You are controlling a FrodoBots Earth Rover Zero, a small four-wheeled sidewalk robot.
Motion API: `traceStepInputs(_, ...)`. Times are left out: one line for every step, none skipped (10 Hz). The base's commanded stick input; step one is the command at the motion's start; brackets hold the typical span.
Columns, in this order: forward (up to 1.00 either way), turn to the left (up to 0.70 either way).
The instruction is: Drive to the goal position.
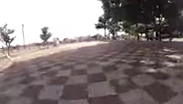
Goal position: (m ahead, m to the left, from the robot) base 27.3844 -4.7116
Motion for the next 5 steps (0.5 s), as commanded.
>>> traceStepInputs(0.70,0.00)
traceStepInputs(0.70,0.00)
traceStepInputs(0.70,0.00)
traceStepInputs(0.70,0.00)
traceStepInputs(0.70,0.00)
